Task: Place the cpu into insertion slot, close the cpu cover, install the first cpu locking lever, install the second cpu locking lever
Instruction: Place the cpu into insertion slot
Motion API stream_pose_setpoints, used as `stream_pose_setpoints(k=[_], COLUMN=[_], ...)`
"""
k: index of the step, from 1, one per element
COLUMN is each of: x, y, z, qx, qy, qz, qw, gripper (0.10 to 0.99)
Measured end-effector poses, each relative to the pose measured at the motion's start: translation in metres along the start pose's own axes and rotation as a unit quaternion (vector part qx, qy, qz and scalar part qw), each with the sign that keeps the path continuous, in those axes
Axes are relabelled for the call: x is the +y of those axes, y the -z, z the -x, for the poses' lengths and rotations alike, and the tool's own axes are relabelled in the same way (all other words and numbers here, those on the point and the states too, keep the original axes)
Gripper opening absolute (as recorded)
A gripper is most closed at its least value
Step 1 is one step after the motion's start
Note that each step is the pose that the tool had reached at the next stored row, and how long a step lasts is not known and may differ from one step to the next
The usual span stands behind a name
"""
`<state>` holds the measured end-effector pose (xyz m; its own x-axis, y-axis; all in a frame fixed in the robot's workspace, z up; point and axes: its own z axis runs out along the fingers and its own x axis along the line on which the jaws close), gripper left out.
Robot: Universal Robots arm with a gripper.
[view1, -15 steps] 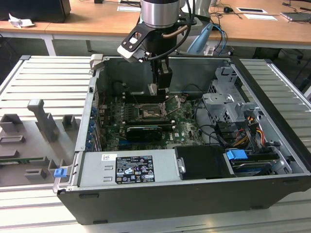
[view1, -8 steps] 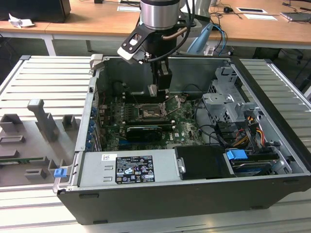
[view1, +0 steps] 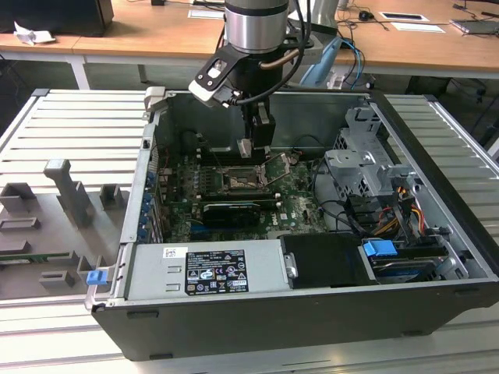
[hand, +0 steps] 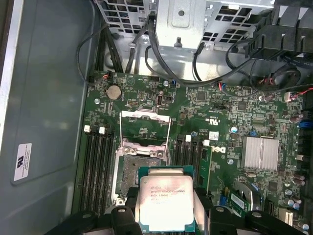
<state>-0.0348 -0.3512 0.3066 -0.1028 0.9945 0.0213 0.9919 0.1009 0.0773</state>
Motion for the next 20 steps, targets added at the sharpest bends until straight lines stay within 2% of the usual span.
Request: stream_pose_setpoints(k=[20], x=[-0.0007], y=[-0.0096], z=[0.0002], qx=[0.0], qy=[0.0], qz=[0.0], qw=[1.0], gripper=[0.529])
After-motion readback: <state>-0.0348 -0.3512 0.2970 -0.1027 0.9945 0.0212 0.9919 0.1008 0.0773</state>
